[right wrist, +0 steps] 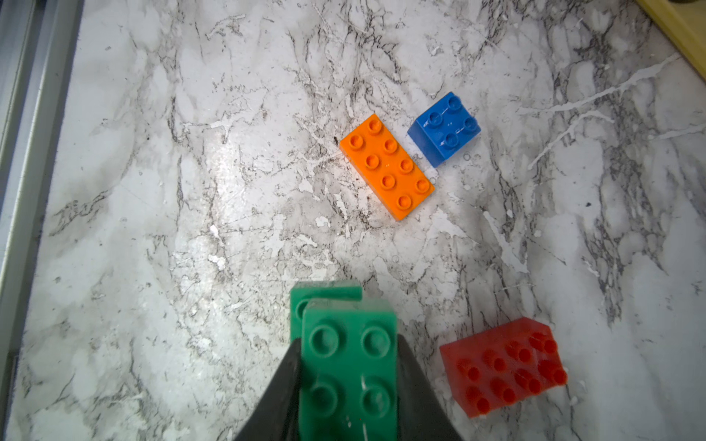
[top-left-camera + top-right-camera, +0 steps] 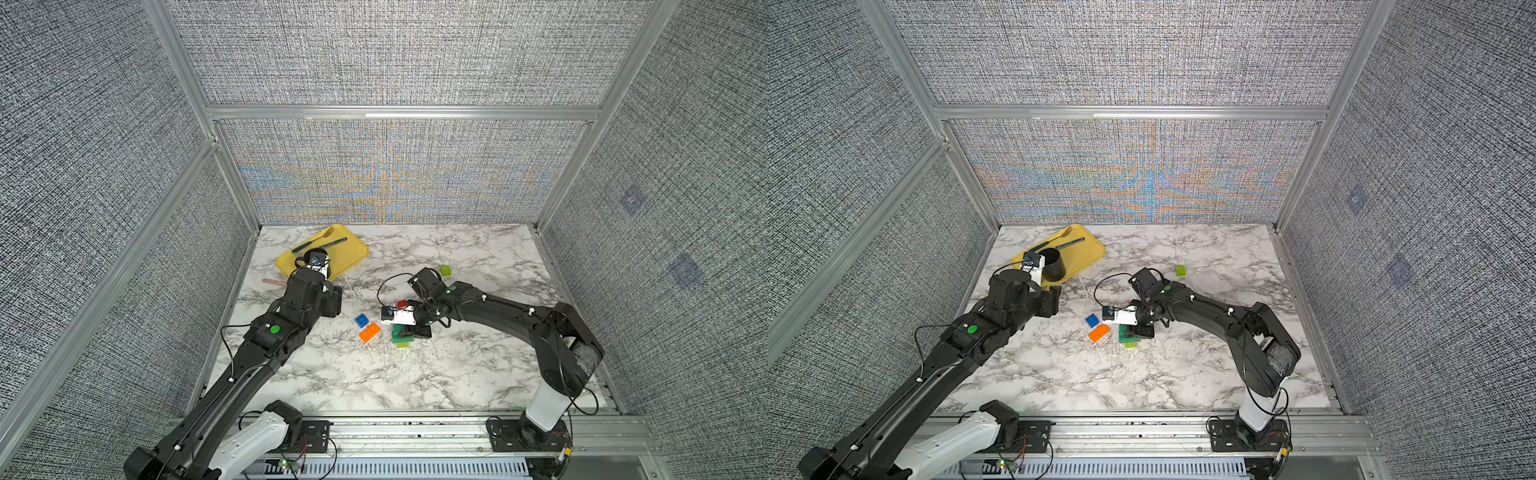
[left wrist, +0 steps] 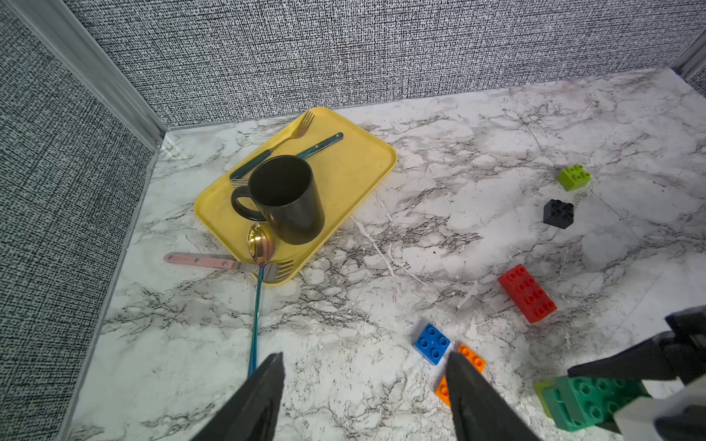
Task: Assemble a carrot with lego
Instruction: Assemble the lego brick with the lego brick.
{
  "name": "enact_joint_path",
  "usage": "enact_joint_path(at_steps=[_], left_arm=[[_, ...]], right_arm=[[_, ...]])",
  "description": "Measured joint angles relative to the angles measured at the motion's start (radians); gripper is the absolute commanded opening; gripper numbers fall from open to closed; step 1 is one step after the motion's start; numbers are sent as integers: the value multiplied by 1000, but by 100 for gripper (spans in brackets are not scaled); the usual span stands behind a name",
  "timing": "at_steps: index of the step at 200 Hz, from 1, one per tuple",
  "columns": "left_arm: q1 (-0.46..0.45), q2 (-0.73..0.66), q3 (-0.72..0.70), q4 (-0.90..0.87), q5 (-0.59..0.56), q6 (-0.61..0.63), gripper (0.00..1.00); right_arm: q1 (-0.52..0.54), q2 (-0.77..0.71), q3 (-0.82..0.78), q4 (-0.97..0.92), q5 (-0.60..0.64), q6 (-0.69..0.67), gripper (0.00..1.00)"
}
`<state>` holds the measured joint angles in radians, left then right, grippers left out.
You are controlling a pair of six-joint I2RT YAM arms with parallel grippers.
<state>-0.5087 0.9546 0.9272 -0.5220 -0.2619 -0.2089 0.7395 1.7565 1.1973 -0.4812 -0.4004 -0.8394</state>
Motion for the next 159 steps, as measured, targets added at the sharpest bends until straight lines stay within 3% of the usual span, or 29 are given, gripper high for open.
enact_joint_path(at_steps=[159], left_arm=[[0,0,-8,5,3,7,70]], right_arm=[[-7,5,2,-11,-34,-13,27]])
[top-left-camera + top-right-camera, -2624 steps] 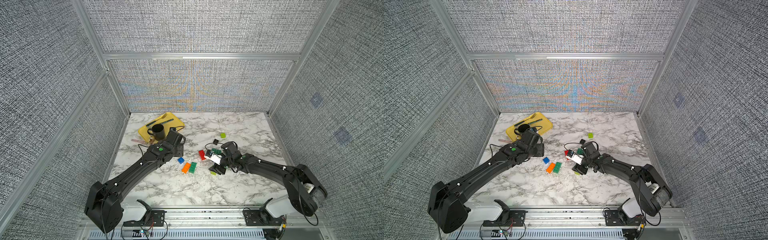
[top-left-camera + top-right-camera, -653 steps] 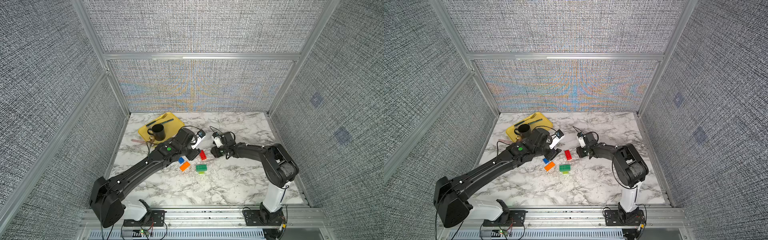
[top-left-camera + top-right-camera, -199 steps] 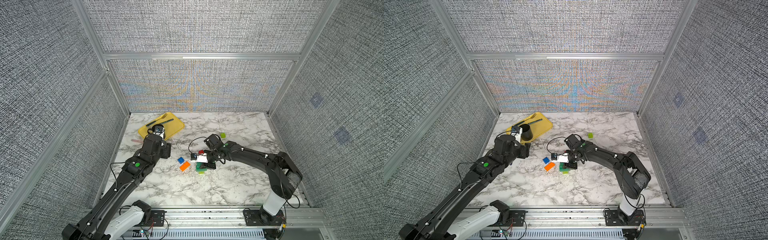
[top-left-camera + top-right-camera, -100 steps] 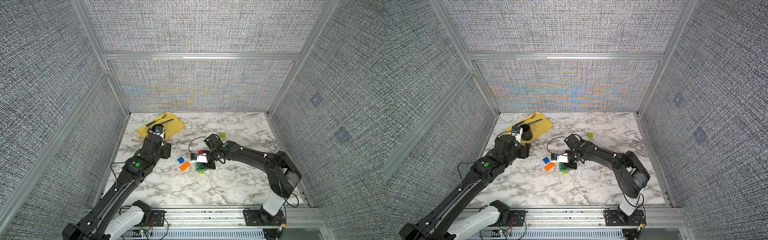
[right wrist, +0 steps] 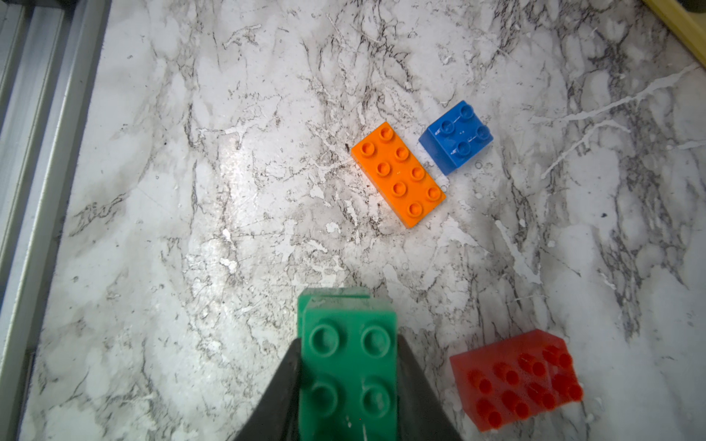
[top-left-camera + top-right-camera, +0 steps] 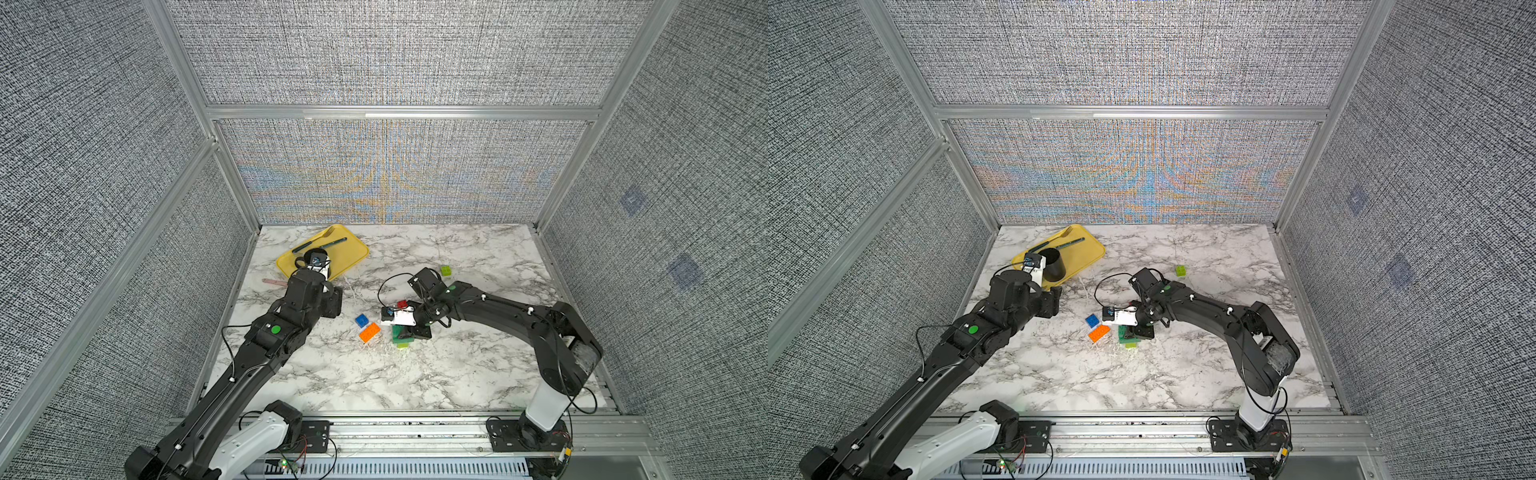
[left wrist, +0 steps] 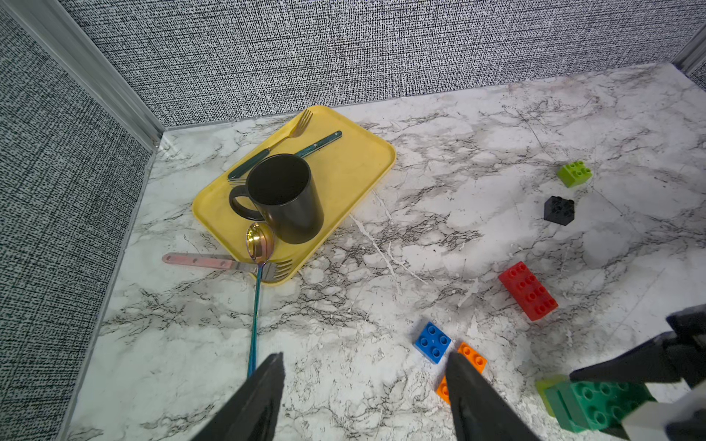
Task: Assemble a carrot with lego
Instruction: Assemble the lego brick with the lego brick.
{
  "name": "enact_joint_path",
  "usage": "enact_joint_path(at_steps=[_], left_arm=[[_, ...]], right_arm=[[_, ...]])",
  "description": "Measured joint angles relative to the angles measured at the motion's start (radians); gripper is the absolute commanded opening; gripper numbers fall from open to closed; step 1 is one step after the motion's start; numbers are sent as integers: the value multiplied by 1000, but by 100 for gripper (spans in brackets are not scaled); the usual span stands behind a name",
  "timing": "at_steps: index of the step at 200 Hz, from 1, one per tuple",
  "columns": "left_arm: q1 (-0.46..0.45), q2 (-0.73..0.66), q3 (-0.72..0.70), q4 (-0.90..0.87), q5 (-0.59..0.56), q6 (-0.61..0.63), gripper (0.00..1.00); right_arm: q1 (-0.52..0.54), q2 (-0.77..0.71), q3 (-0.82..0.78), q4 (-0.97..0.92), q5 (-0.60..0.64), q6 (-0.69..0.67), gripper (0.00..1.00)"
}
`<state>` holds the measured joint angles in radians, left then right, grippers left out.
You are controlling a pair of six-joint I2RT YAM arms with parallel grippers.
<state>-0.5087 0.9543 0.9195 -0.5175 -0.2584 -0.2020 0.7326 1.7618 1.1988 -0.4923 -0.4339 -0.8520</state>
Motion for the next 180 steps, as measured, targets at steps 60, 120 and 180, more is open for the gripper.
enact_joint_path(at_steps=[60,120,180], left_arm=[[0,0,-2,0,7,0,70],[1,0,-3,7,22,0,70],[0,2,-4,8,23,0,70]], right_arm=[[0,0,10,-28,2,0,27],[2,3,10,-25,3,2,29],[15,-10,-8,-11,4,29,31]])
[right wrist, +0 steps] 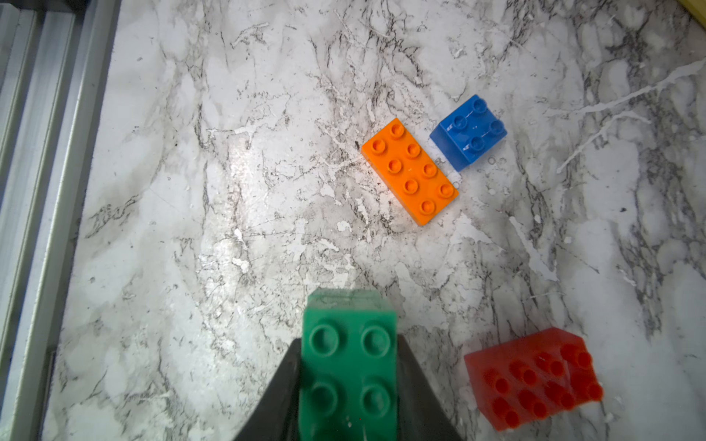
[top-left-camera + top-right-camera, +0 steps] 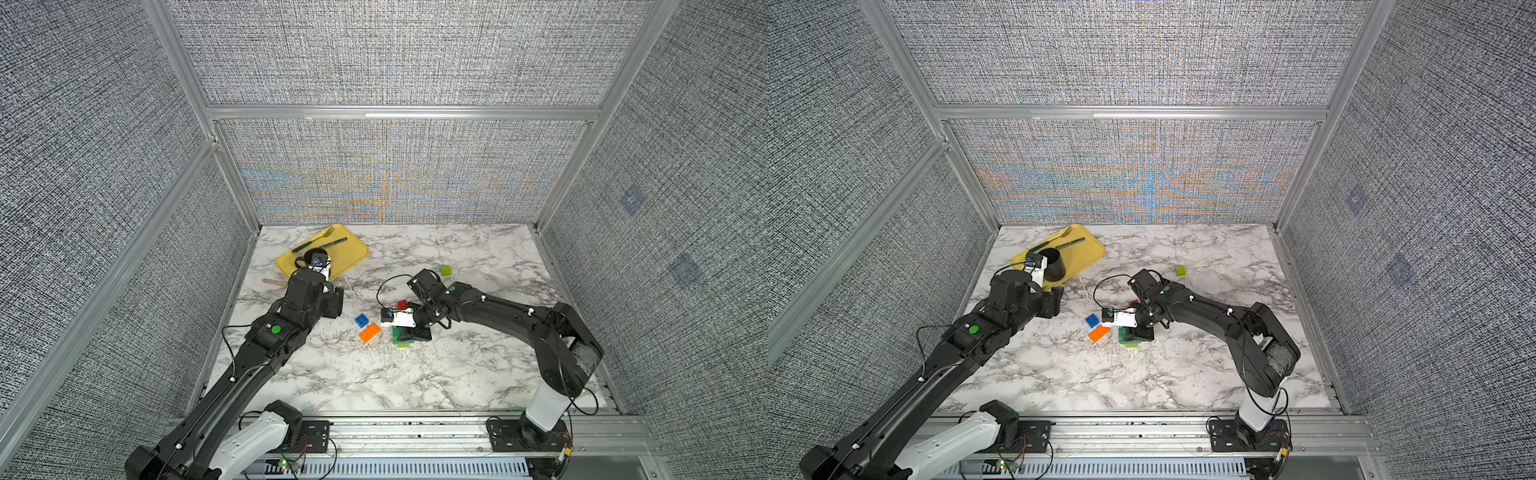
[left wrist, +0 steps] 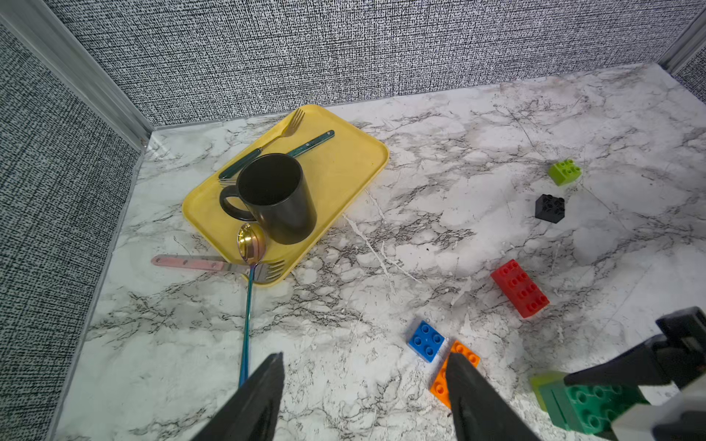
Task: Assemble a carrot with lego
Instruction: Assemble the lego brick with the lego brick.
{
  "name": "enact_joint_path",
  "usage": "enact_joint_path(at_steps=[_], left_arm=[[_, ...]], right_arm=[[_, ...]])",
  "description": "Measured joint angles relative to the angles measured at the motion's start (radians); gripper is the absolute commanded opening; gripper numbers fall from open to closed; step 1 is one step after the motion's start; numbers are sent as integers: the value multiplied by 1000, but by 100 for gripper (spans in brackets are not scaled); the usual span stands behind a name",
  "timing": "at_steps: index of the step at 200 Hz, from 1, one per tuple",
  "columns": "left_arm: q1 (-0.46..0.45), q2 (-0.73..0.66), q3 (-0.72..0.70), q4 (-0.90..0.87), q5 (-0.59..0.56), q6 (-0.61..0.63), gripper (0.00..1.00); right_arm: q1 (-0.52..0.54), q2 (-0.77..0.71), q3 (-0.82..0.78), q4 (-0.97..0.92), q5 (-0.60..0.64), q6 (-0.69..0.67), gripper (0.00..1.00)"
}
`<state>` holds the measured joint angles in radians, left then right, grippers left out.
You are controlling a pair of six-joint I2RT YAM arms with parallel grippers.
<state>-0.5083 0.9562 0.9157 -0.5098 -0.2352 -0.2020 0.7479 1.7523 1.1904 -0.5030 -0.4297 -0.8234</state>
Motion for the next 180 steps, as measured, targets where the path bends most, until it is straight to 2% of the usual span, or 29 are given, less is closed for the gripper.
enact_joint_path(at_steps=[77,180], left_arm=[[0,4,-1,15,10,0,70],[0,3,-2,20,10,0,70]], right_arm=[[5,-12,-24,26,9,10,33],[3,2,-72,117,13,18,29]])
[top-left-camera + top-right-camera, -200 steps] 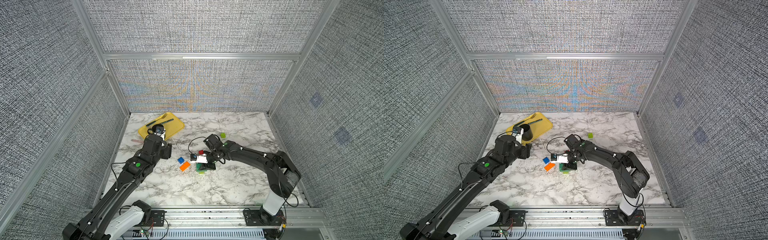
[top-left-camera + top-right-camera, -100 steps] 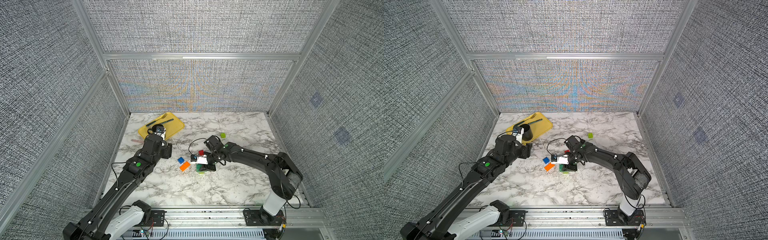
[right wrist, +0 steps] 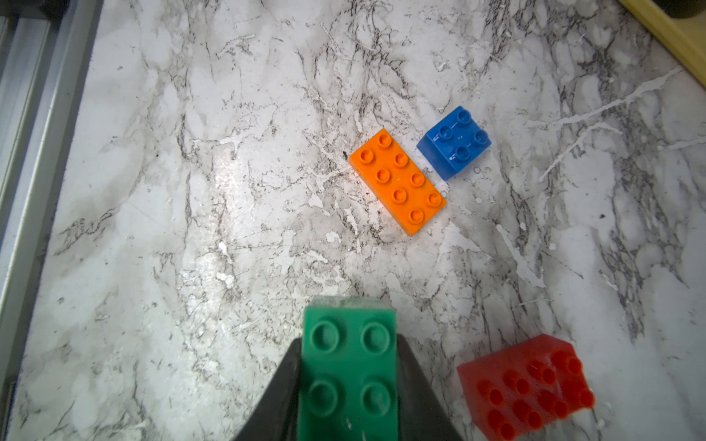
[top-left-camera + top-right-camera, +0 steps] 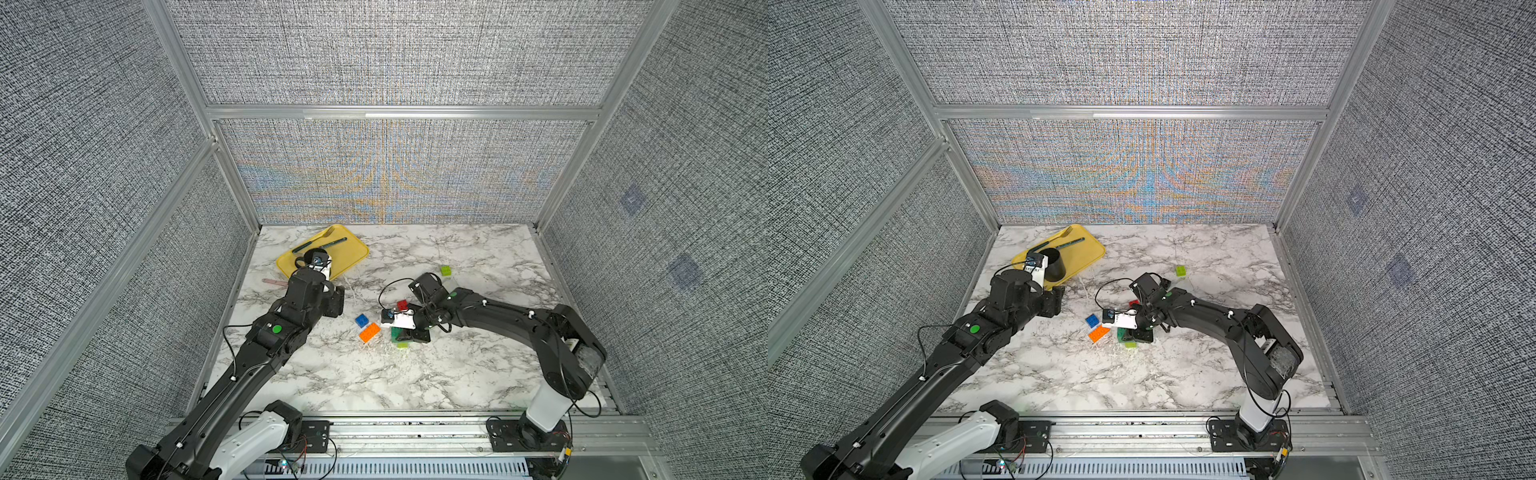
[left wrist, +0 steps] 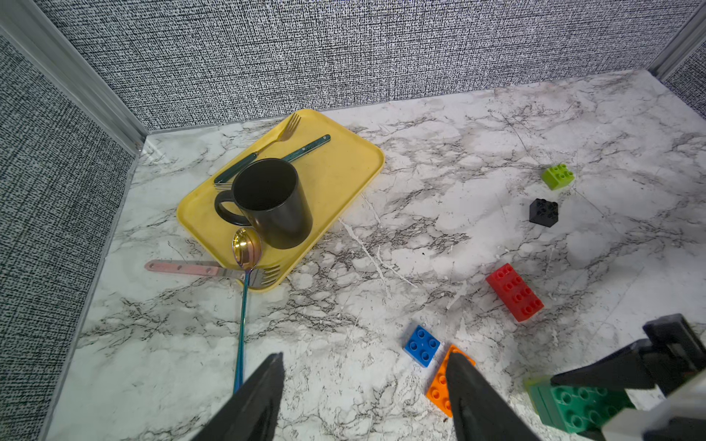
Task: Assemble a carrot with lego
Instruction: Assemble the lego brick with the lego brick.
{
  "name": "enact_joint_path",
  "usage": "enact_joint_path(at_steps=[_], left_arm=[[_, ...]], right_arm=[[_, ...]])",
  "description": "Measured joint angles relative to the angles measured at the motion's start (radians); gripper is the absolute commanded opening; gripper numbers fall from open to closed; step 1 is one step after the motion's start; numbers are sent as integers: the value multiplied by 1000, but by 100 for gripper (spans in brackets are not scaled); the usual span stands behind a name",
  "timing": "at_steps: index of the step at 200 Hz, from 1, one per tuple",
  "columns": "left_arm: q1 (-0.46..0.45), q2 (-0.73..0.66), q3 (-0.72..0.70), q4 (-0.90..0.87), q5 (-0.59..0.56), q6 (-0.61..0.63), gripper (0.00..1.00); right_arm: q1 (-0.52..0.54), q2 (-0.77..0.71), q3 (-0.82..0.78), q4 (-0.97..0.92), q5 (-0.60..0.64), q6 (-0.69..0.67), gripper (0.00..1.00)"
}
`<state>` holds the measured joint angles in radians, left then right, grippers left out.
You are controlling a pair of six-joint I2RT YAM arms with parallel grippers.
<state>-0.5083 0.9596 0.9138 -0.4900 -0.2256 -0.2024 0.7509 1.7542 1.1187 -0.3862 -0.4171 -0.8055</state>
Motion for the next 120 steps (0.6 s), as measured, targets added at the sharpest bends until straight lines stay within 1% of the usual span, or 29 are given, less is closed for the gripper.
enact_joint_path(at_steps=[46,83,120], left_arm=[[0,1,0,1,0,0,70],[0,14,0,2,0,0,70],[0,21,0,2,18,0,70]], right_arm=[[-16,3,-37,57,-49,25,29],[-28,-35,-67,81,-47,44,29],[-41,-69,-86,52,-38,47,35]])
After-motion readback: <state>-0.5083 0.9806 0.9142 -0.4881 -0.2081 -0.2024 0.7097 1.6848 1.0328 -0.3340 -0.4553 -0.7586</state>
